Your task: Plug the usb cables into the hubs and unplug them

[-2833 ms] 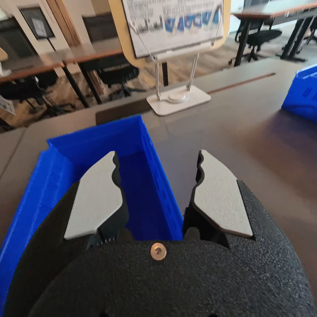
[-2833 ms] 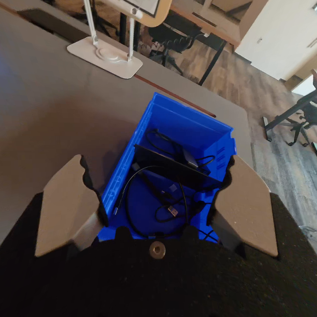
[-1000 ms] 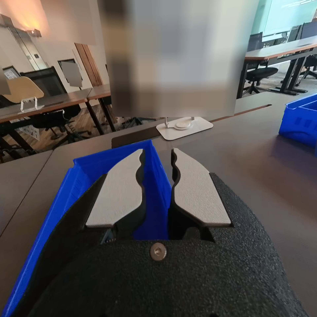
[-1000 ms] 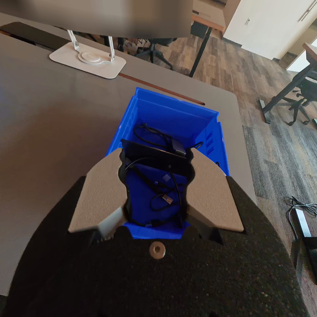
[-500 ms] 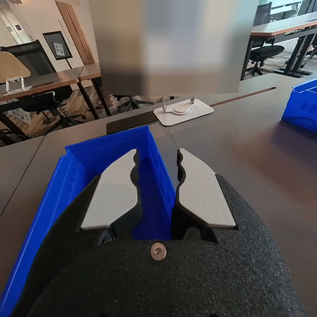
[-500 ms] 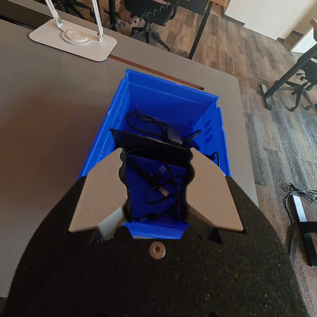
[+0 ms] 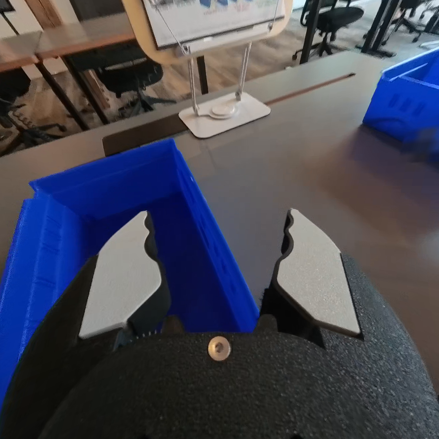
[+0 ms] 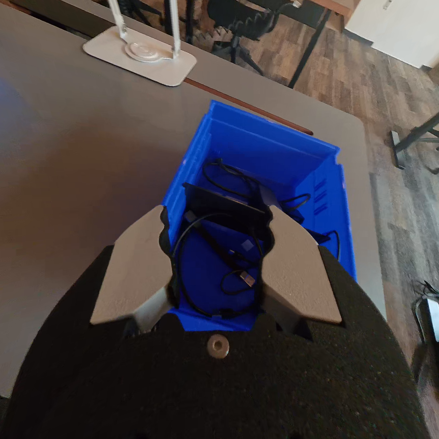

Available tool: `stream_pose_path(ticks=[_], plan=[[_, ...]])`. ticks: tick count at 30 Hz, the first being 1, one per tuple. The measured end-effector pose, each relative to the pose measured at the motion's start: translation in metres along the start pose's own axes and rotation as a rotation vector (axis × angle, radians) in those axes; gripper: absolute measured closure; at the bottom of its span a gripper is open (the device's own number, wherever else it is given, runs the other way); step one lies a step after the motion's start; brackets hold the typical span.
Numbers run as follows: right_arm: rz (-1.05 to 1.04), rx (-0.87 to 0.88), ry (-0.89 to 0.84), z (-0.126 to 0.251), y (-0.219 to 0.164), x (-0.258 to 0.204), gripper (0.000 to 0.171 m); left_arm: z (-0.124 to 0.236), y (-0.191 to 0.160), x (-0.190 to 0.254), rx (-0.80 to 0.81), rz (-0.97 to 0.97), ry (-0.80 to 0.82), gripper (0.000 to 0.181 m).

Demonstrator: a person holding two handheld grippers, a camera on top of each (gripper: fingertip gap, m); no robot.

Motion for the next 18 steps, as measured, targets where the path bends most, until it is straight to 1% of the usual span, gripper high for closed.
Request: stream_pose_path(ticks=[3, 4, 5, 7, 10, 13, 14, 15, 16, 17, 18], plan=[[0.016, 0.029, 0.041, -0.003, 0.004, -0.011, 0.091, -0.007, -0.006, -0.001, -0.051, -0.030, 0.033, 0.063], [0.024, 0.030, 0.060, -0.005, 0.004, -0.015, 0.083, -0.009, -0.007, 0.002, -0.061, -0.049, 0.028, 0.063], [0.032, 0.016, 0.074, -0.008, 0.002, -0.018, 0.076, -0.011, -0.010, 0.005, -0.090, -0.088, 0.010, 0.066], [0.028, -0.014, 0.093, -0.017, -0.002, -0.025, 0.071, -0.016, -0.015, 0.010, -0.129, -0.120, -0.011, 0.078], [0.040, -0.102, 0.144, -0.031, -0.013, -0.040, 0.066, -0.031, -0.026, 0.018, -0.172, -0.093, -0.076, 0.080], [0.083, -0.206, 0.116, -0.045, -0.029, -0.045, 0.076, -0.045, -0.047, 0.017, -0.299, -0.132, -0.056, 0.086], [0.096, -0.240, 0.100, -0.050, -0.034, -0.045, 0.084, -0.049, -0.053, 0.017, -0.331, -0.137, -0.049, 0.089], [0.108, -0.272, 0.081, -0.053, -0.039, -0.044, 0.090, -0.054, -0.057, 0.018, -0.347, -0.132, -0.057, 0.098], [0.102, -0.291, 0.082, -0.056, -0.041, -0.045, 0.090, -0.058, -0.059, 0.021, -0.345, -0.120, -0.078, 0.103], [0.096, -0.290, 0.088, -0.057, -0.041, -0.047, 0.096, -0.061, -0.060, 0.024, -0.337, -0.106, -0.100, 0.108], [0.102, -0.285, 0.088, -0.058, -0.041, -0.047, 0.097, -0.064, -0.060, 0.026, -0.333, -0.095, -0.111, 0.110]])
Point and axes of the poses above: each gripper's, where its closed fingertips meet, z back along the fingers, y out of its top, x = y × z across the jaws, the point moved 4 cm from there along z, back along the fingers, and after that the axes turned 12 degrees about -z, right-handed, at the moved point
